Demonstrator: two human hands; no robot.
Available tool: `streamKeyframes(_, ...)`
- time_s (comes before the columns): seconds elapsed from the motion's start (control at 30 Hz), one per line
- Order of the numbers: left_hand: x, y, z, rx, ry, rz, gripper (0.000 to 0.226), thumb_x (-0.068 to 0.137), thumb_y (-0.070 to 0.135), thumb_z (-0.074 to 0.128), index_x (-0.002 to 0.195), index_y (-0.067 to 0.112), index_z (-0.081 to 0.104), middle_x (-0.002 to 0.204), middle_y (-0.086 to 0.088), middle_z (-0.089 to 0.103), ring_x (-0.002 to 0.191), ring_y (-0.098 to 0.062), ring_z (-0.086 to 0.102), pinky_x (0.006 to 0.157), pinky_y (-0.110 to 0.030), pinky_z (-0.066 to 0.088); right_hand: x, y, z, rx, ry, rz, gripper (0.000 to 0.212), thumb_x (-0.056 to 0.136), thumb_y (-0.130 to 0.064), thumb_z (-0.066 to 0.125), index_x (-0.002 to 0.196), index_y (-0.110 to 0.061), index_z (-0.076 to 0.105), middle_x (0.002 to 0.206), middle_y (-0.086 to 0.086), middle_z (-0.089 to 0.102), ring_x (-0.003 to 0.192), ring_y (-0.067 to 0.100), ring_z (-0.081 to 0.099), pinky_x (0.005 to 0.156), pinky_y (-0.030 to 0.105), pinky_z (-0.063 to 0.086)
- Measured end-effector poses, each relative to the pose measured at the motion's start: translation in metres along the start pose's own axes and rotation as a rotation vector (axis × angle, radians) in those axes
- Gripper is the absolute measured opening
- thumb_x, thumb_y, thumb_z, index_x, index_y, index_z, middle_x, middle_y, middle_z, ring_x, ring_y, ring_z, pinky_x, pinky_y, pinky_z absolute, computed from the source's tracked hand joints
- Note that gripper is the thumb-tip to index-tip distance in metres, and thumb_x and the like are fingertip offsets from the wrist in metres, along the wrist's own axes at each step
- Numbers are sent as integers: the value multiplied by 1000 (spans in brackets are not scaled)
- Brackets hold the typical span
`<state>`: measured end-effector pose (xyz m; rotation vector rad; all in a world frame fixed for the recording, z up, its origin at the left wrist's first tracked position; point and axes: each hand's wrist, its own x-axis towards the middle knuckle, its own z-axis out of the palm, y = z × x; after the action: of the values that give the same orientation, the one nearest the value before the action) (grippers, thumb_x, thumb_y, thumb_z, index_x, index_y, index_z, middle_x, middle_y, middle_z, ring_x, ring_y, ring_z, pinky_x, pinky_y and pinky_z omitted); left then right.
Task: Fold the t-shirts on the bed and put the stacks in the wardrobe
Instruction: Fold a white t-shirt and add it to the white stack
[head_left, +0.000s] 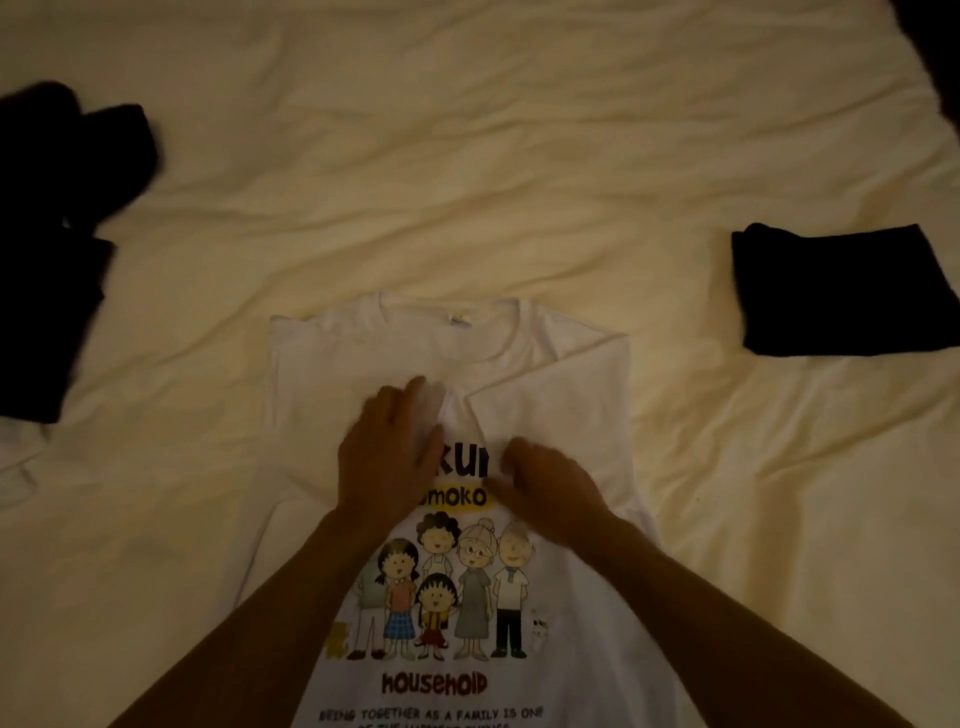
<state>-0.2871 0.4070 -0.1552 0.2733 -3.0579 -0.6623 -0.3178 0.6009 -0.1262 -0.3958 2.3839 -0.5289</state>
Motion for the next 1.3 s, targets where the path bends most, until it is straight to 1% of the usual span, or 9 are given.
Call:
streamKeyframes(0.17, 76, -55, -50, 209, 254, -106, 60, 87, 41, 51, 138, 9, 48, 142, -18, 46, 128, -38, 40, 100, -48, 33, 68, 35, -87, -58, 523, 34, 51, 89, -42, 66, 126, -8, 52, 117, 14, 55, 109, 33, 53, 84, 38, 43)
streamKeyframes(0.23, 112, -72, -64, 285, 29, -159, 55, 89, 44, 57, 135, 14, 52, 138, -16, 48, 127, -38, 42, 102, -48, 32, 97, 49, -115, -243, 370, 134, 67, 86, -53, 66, 133, -9, 46, 129, 16, 49, 118, 37, 46, 94, 45, 41)
streamKeyframes(0.33, 142, -80, -67, 130, -310, -232, 47, 82, 49, 66, 118, 18, 61, 121, -14, 58, 115, -36, 52, 96, -44, 43, 127, 57, -123, -278, 95, 166, 54, 89, -55, 61, 119, -12, 50, 121, 13, 57, 112, 34, 52, 91, 43, 42)
streamKeyframes(0.47, 148, -89, -55, -15, -250, -145, 12, 93, 30, 62, 87, 20, 62, 90, -8, 60, 94, -35, 59, 73, -35, 42, 134, 61, -109, -163, 98, 5, 24, 99, -35, 52, 99, -10, 53, 95, 11, 59, 98, 35, 59, 73, 35, 37)
streamKeyframes(0.67, 162, -101, -62, 76, -12, 73, 45, 91, 45, 43, 100, 9, 69, 90, -19, 57, 91, -42, 54, 78, -45, 42, 145, 59, -130, -220, 329, -23, 26, 100, -37, 51, 103, -12, 57, 102, 18, 65, 97, 38, 60, 70, 37, 39)
streamKeyframes(0.87, 191, -98, -69, 177, 29, 69, 28, 98, 34, 55, 117, 15, 64, 111, -18, 59, 111, -42, 49, 92, -47, 34, 169, 45, -143, -338, 467, 37, 36, 101, -39, 46, 113, -7, 53, 109, 21, 56, 99, 39, 55, 74, 41, 38)
streamKeyframes(1.0, 166, -98, -57, 243, -48, 67, 62, 85, 52, 41, 134, 15, 53, 135, -14, 50, 125, -37, 41, 97, -48, 30, 139, 29, -112, -500, 662, -326, 45, 96, -45, 42, 103, -5, 61, 96, 19, 60, 87, 35, 56, 76, 42, 41)
streamKeyframes(1.13, 130, -83, -41, 247, 67, 82, 67, 90, 51, 42, 142, 9, 47, 148, -17, 42, 139, -39, 32, 106, -49, 27, 118, 27, -74, -550, 385, -485, 51, 94, -58, 36, 99, -13, 60, 84, 7, 62, 72, 24, 57, 74, 35, 43)
streamKeyframes(1.3, 108, -73, -17, 283, -35, 126, 71, 96, 56, 29, 151, 11, 37, 158, -18, 29, 147, -39, 20, 115, -51, 18, 128, 32, -64, -570, 420, -546, 38, 95, -43, 35, 91, -14, 59, 77, 5, 62, 65, 26, 59, 66, 35, 43)
